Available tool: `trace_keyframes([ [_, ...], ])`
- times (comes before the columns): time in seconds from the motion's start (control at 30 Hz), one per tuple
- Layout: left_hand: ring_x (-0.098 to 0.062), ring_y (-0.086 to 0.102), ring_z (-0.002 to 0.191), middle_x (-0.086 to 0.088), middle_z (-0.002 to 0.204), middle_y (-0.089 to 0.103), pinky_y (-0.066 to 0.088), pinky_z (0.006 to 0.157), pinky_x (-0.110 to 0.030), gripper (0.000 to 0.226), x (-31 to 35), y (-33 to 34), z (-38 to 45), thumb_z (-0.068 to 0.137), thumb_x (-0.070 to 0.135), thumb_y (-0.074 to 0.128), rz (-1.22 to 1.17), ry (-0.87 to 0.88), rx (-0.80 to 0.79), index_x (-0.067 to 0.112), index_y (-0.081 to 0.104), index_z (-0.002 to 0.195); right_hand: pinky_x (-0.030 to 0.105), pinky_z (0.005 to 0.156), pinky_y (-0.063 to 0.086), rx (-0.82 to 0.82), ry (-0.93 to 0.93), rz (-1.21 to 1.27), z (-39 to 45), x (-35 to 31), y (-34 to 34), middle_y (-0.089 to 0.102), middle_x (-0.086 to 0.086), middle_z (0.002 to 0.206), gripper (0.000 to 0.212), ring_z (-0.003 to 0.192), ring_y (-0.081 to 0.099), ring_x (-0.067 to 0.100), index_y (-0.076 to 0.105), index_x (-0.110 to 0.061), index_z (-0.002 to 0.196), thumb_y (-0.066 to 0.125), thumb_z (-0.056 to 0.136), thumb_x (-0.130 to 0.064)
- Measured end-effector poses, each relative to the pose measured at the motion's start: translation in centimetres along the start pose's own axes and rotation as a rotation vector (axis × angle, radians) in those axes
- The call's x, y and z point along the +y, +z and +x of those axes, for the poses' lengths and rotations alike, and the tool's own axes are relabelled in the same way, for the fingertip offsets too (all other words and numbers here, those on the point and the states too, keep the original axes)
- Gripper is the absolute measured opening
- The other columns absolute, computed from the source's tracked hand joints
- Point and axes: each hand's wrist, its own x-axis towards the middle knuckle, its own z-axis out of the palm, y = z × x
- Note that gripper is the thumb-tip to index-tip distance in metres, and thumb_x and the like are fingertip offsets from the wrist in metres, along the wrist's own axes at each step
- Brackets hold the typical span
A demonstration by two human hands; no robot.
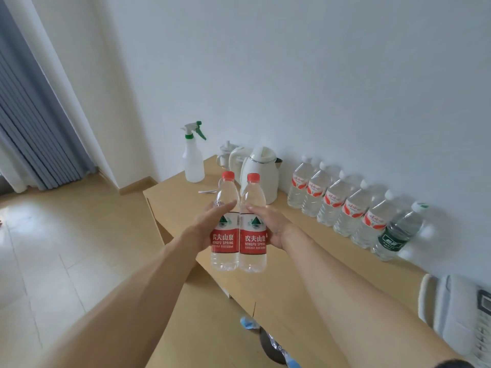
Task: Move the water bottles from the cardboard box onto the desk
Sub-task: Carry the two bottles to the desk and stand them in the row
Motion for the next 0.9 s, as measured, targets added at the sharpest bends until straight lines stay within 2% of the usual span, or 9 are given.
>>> trace_keyframes([
  [0.07, -0.039, 0.072, 0.101, -0.021, 0.118, 0.071, 0.063, 0.073, -0.045, 0.053, 0.4, 1.2, 2.3, 0.091, 0.034, 0.073, 0.026, 0.024, -0.065, 0.016, 0.051, 0.136, 0.051, 0.09, 0.056, 0.057, -0.021, 0.01, 0.8, -0.3, -1.8, 0.073, 0.017, 0.116, 0.05, 0.107, 0.07, 0.036, 0.063, -0.012, 0.128, 0.072, 0.089, -0.042],
  [0.13, -0.039, 0.071, 0.104, -0.019, 0.118, 0.071, 0.06, 0.086, -0.051, 0.05, 0.6, 2.5, 4.4, 0.092, 0.033, 0.071, 0.061, 0.045, -0.138, 0.017, 0.053, 0.136, 0.044, 0.079, 0.059, 0.128, -0.033, 0.024, 1.0, -0.7, -3.6, 0.074, 0.014, 0.112, 0.051, 0.102, 0.073, 0.032, 0.063, -0.014, 0.127, 0.074, 0.087, -0.043],
  [0.2, -0.037, 0.071, 0.104, -0.019, 0.118, 0.071, 0.057, 0.092, -0.054, 0.049, 0.9, 3.9, 6.4, 0.093, 0.032, 0.071, 0.085, 0.05, -0.189, 0.016, 0.054, 0.136, 0.038, 0.072, 0.058, 0.19, -0.047, 0.035, 1.1, -0.8, -5.3, 0.075, 0.012, 0.108, 0.049, 0.094, 0.074, 0.027, 0.063, -0.013, 0.125, 0.074, 0.087, -0.043],
  [0.23, -0.037, 0.072, 0.104, -0.019, 0.118, 0.071, 0.057, 0.093, -0.054, 0.048, 0.9, 4.6, 7.4, 0.092, 0.031, 0.071, 0.093, 0.05, -0.211, 0.015, 0.055, 0.135, 0.039, 0.073, 0.058, 0.221, -0.054, 0.047, 1.1, -0.9, -6.2, 0.076, 0.012, 0.108, 0.05, 0.094, 0.074, 0.027, 0.063, -0.011, 0.125, 0.074, 0.088, -0.041],
  [0.33, -0.034, 0.073, 0.102, -0.016, 0.115, 0.073, 0.059, 0.089, -0.051, 0.047, 1.0, 6.8, 10.1, 0.092, 0.03, 0.072, 0.111, 0.041, -0.302, 0.015, 0.056, 0.133, 0.052, 0.093, 0.056, 0.321, -0.065, 0.085, 1.0, -1.0, -8.6, 0.074, 0.015, 0.113, 0.055, 0.105, 0.071, 0.033, 0.06, -0.009, 0.131, 0.075, 0.088, -0.038],
  [0.43, -0.032, 0.073, 0.103, -0.012, 0.117, 0.073, 0.059, 0.088, -0.049, 0.045, 1.2, 8.9, 12.6, 0.092, 0.031, 0.071, 0.135, 0.033, -0.427, 0.021, 0.057, 0.134, 0.058, 0.102, 0.05, 0.443, -0.084, 0.136, 0.8, -1.2, -10.2, 0.072, 0.016, 0.119, 0.059, 0.11, 0.069, 0.035, 0.055, -0.01, 0.136, 0.077, 0.087, -0.036],
  [0.57, -0.031, 0.073, 0.102, -0.011, 0.117, 0.073, 0.059, 0.085, -0.047, 0.044, 2.6, 11.0, 15.5, 0.091, 0.03, 0.073, 0.191, 0.05, -0.582, 0.026, 0.057, 0.132, 0.057, 0.102, 0.05, 0.598, -0.108, 0.157, 0.7, -2.0, -11.4, 0.074, 0.007, 0.117, 0.057, 0.109, 0.07, 0.03, 0.058, -0.019, 0.133, 0.079, 0.084, -0.04],
  [0.77, -0.025, 0.076, 0.093, -0.005, 0.108, 0.076, 0.059, 0.069, -0.035, 0.048, 4.3, 11.8, 18.9, 0.082, 0.03, 0.081, 0.3, 0.063, -0.661, 0.021, 0.061, 0.125, 0.051, 0.096, 0.052, 0.804, -0.084, 0.134, 1.8, -2.4, -11.4, 0.069, 0.001, 0.126, 0.078, 0.111, 0.068, 0.025, 0.048, -0.024, 0.143, 0.082, 0.077, -0.051],
  [0.9, -0.018, 0.074, 0.094, -0.004, 0.107, 0.075, 0.055, 0.077, -0.03, 0.046, 4.3, 11.4, 21.3, 0.078, 0.016, 0.084, 0.452, 0.112, -0.693, 0.019, 0.065, 0.119, 0.036, 0.087, 0.051, 0.873, -0.098, 0.101, 2.4, -1.6, -11.4, 0.07, -0.005, 0.123, 0.061, 0.113, 0.066, 0.018, 0.056, -0.027, 0.133, 0.083, 0.079, -0.04],
])
